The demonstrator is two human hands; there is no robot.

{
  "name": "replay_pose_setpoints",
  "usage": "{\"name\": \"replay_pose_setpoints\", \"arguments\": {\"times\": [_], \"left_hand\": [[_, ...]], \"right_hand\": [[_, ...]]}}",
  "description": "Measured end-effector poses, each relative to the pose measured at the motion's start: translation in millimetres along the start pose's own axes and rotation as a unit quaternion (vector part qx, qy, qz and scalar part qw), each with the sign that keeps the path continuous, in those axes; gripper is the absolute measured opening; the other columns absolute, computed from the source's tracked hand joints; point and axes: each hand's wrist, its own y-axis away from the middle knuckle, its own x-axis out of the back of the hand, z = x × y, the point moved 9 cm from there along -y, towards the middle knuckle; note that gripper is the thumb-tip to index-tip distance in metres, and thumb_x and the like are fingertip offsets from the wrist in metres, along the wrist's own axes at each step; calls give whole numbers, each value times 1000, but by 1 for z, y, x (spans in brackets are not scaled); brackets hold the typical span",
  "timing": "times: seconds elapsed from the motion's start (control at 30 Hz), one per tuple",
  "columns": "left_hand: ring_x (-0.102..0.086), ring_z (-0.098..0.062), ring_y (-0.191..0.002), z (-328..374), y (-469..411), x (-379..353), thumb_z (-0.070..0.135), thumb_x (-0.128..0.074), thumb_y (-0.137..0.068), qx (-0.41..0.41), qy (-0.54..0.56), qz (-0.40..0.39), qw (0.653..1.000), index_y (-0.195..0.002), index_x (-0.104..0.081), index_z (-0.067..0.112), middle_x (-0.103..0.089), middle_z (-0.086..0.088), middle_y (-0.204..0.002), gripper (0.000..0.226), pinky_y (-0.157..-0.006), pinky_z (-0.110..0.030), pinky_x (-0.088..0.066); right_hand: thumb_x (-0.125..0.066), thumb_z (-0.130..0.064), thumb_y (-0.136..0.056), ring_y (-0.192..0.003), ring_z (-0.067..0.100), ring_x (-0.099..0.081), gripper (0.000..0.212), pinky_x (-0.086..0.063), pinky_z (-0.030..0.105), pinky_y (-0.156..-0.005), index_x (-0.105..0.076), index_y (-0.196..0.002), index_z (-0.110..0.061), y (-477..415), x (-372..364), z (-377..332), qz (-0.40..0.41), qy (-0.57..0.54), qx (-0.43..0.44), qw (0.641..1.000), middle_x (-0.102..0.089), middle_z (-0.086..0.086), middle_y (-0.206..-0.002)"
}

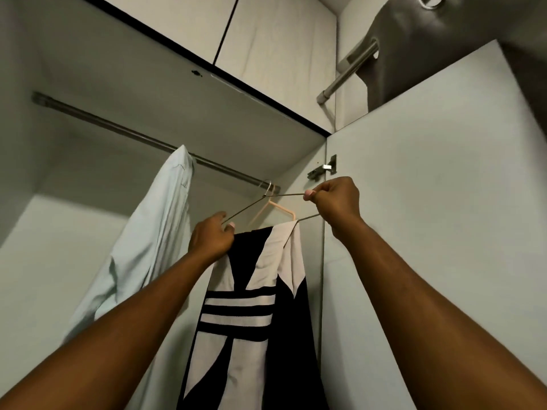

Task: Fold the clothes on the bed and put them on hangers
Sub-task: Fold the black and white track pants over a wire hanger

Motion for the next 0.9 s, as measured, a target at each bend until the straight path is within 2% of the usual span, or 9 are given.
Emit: {"name": "replay_pose_setpoints", "arguments": {"times": [0.13,0.2,0.3,0.5,0.57,0.63,0.7,0.77,0.9], "left_hand": [[-51,-34,-135,-4,-26,-38,37,-51,-103,-44,10,-29,999,-149,-49,19,-55,-11,-148,50,-111,-40,-42],[-54,-35,-131,-4,-40,-57,43,-46,-103,-83,5,-49,995,-145,-53,24,-59,-9,-143,46,-107,-41,-45],[-54,-33,-129,-1,-62,-82,47,-37,-106,-120,35,-86,988,-145,-51,31,-60,-5,-142,44,-102,-36,-43],[-54,-31,-130,-8,-99,-113,64,-30,-102,-150,85,-118,978,-148,-45,38,-57,-3,-145,55,-105,-42,-46],[-57,-30,-125,-14,-105,-121,75,-34,-95,-142,123,-145,971,-147,-44,42,-57,-1,-142,62,-101,-44,-51],[-59,-28,-120,-16,-106,-129,81,-47,-85,-140,138,-180,964,-146,-41,44,-57,1,-140,72,-96,-47,-55],[-59,-27,-118,-22,-106,-142,76,-66,-76,-141,122,-221,957,-150,-35,43,-55,1,-140,87,-93,-44,-56],[-55,-31,-123,-30,-108,-154,61,-77,-76,-148,77,-239,957,-155,-25,39,-51,-4,-144,97,-94,-43,-53],[-52,-35,-126,-45,-116,-166,35,-74,-86,-148,26,-231,961,-159,-16,31,-48,-14,-146,94,-102,-47,-50]], "right_hand": [[-78,-10,-89,-68,2,-53,9,-39,15,-60,-78,-90,-1,-34,-32,15,53,17,3,998,-60,-4,-78],[-78,-8,-89,-66,6,-58,9,-41,16,-56,-76,-85,0,-52,-47,18,85,48,14,995,-59,-4,-70],[-76,-7,-90,-62,14,-61,12,-57,28,-65,-71,-80,-2,-80,-67,22,115,91,20,989,-62,3,-69],[-76,-8,-90,-73,19,-68,16,-59,34,-71,-66,-78,-10,-132,-99,52,163,124,-1,979,-69,9,-81],[-76,-6,-89,-73,19,-67,15,-62,36,-74,-65,-79,-11,-142,-112,61,168,122,-6,978,-68,7,-82],[-76,-6,-88,-76,21,-69,10,-63,38,-73,-68,-86,-9,-148,-124,65,170,134,-5,976,-68,7,-85],[-77,-7,-87,-77,22,-70,9,-63,39,-71,-69,-90,-9,-152,-138,70,169,142,-3,975,-70,8,-88],[-77,-7,-86,-78,21,-70,9,-64,40,-72,-69,-90,-11,-156,-151,74,171,153,-2,973,-71,7,-89],[-71,-1,-88,-83,23,-69,7,-62,38,-76,-68,-87,-7,-159,-168,77,162,186,7,969,-68,8,-89]]}}
